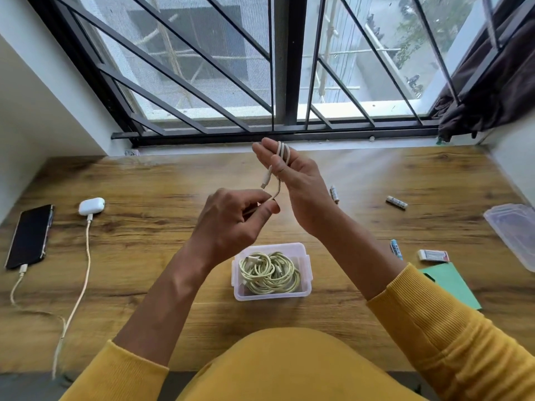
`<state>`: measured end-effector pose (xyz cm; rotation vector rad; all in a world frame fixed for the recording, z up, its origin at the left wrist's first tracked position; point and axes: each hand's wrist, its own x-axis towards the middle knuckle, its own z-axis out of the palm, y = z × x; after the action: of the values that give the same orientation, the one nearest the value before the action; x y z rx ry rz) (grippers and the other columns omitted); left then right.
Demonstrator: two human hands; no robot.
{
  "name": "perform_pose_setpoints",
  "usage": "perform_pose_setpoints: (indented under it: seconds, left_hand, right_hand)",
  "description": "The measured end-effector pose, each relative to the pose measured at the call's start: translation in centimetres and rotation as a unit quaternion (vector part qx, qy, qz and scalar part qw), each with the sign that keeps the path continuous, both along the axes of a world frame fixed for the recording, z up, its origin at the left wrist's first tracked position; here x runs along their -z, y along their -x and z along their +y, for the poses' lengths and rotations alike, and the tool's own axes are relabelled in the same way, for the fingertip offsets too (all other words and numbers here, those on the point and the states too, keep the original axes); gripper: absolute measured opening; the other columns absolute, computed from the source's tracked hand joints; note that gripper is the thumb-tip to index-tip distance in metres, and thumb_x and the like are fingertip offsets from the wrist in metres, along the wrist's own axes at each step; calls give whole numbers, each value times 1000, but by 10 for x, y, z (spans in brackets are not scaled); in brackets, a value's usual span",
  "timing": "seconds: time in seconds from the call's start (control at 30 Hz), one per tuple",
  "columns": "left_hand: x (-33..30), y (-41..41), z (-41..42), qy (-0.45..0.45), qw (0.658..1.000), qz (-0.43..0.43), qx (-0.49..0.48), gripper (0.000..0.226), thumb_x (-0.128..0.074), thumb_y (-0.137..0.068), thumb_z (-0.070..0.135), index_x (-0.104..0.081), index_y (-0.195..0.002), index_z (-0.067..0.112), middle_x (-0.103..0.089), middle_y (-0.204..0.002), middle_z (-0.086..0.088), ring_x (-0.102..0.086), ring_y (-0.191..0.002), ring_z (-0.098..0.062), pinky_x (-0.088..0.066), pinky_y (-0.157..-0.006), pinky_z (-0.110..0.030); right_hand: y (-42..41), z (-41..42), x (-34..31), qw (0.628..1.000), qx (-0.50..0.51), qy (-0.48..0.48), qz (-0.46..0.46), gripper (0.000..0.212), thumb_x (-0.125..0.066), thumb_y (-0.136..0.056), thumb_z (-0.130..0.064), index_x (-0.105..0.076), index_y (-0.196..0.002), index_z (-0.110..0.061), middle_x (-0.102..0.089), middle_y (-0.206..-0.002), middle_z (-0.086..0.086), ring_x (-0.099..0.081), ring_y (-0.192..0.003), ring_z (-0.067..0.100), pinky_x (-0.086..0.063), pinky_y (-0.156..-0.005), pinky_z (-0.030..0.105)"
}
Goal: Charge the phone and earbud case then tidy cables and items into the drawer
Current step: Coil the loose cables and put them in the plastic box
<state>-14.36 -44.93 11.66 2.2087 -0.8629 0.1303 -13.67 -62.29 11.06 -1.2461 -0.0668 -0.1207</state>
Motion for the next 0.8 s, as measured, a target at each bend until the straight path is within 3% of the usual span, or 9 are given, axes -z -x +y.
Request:
perform_pose_setpoints:
  seconds: [0.1, 0.2, 0.27, 0.33, 0.43, 0.53, 0.6, 0.7, 0.8]
  left_hand:
    - [-9, -8, 4, -1, 1000, -7, -6, 23, -66, -100, 36, -82, -90, 25, -56, -52, 19, -53, -48, -4, -29, -52, -15]
    - [-14, -15, 8, 2, 1000, -7, -14, 22, -69, -97, 39, -83, -89, 25, -71, -67, 15, -65, -59, -2, -46, -56, -25]
    - [-17, -19, 11, 7, 1000, -1, -19, 22, -71, -97, 41, -83, -89, 25, -77, -77, 14, -72, -70, -3, -56, -63, -31]
    - [-19, -21, 14, 10, 1000, -1, -14, 20, -72, -98, 42, -82, -90, 27, -75, -78, 19, -73, -72, -2, -58, -64, -32]
    - [-22, -25, 15, 17, 1000, -11, -24, 15, -76, -97, 42, -81, -95, 27, -75, -75, 16, -69, -64, -4, -55, -58, -32]
    - [-24, -29, 13, 36, 999, 0, -39, 14, -82, -91, 40, -79, -91, 26, -63, -58, 4, -52, -49, -13, -43, -51, -31]
    - [-26, -31, 11, 46, 998, 16, -34, 17, -84, -89, 39, -78, -91, 24, -63, -58, 0, -56, -50, -22, -48, -50, -37]
    - [-24, -34, 11, 68, 996, 52, -4, 15, -84, -91, 32, -77, -93, 19, -71, -66, -3, -67, -55, -28, -57, -50, -46]
    - [-16, -41, 12, 118, 987, 103, 25, 13, -80, -95, 24, -76, -95, 12, -73, -71, -5, -65, -54, -23, -52, -48, -36]
  right_hand:
    - [1, 2, 7, 997, -16, 74, -16, 27, -55, -106, -15, -67, -128, -24, -57, -152, 14, -54, -143, 21, -40, -122, 39]
    - [1, 5, 15, 988, -37, 148, -12, 38, -49, -110, -11, -54, -147, -5, -67, -139, 12, -63, -132, 21, -49, -114, 39]
    - [3, 6, 16, 984, -36, 176, -10, 45, -51, -107, -20, -55, -146, 1, -76, -111, 1, -71, -108, 14, -56, -98, 36]
    - [6, 4, 14, 984, -56, 171, -10, 43, -47, -104, -22, -61, -134, 6, -72, -86, 9, -71, -81, 20, -56, -76, 34]
    - [14, 2, 7, 981, -105, 160, -30, 39, -39, -108, -19, -67, -97, 6, -65, -74, 30, -62, -62, 34, -51, -60, 38]
    - [20, 4, -1, 971, -129, 200, -4, 74, -25, -114, -36, -60, -73, 14, -62, -66, 27, -56, -56, 26, -47, -64, 39]
    - [22, 3, -1, 964, -153, 214, 26, 84, -13, -115, -45, -60, -70, 8, -61, -62, 16, -53, -55, 24, -45, -68, 39]
    - [22, 1, 1, 966, -180, 187, 19, 76, -14, -115, -46, -63, -73, -6, -54, -55, 3, -43, -51, 22, -38, -61, 38]
    - [23, -1, 2, 969, -206, 133, 11, 66, -21, -116, -36, -73, -90, -5, -45, -55, 8, -36, -51, 23, -33, -58, 35]
